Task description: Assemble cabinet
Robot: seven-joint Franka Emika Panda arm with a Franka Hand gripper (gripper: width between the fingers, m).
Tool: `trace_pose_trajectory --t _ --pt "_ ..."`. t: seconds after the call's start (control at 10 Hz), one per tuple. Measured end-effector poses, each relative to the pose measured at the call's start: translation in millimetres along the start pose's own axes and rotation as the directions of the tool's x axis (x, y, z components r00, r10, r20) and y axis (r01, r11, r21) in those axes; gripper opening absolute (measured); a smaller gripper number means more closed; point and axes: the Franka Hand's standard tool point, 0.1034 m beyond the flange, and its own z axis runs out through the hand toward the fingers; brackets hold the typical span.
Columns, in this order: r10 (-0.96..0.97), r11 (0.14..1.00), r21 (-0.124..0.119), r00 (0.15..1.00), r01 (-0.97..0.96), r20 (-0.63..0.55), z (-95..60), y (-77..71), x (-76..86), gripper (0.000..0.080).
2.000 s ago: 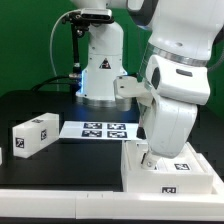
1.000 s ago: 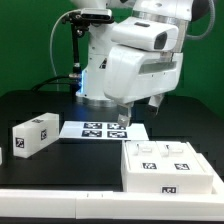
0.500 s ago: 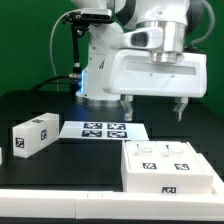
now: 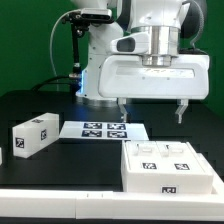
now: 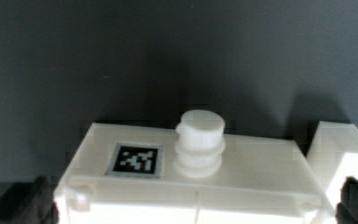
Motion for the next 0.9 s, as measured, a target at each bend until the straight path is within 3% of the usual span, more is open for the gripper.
trace_pose_trajectory --t 0.3,0.9 --pt "-0.03 0.999 -0.015 0.998 0.029 -0.049 31.7 4.8 1.3 0.0795" --pt "-0.061 0.998 -0.018 0.997 0.06 -0.055 35.4 4.9 3.1 0.0795"
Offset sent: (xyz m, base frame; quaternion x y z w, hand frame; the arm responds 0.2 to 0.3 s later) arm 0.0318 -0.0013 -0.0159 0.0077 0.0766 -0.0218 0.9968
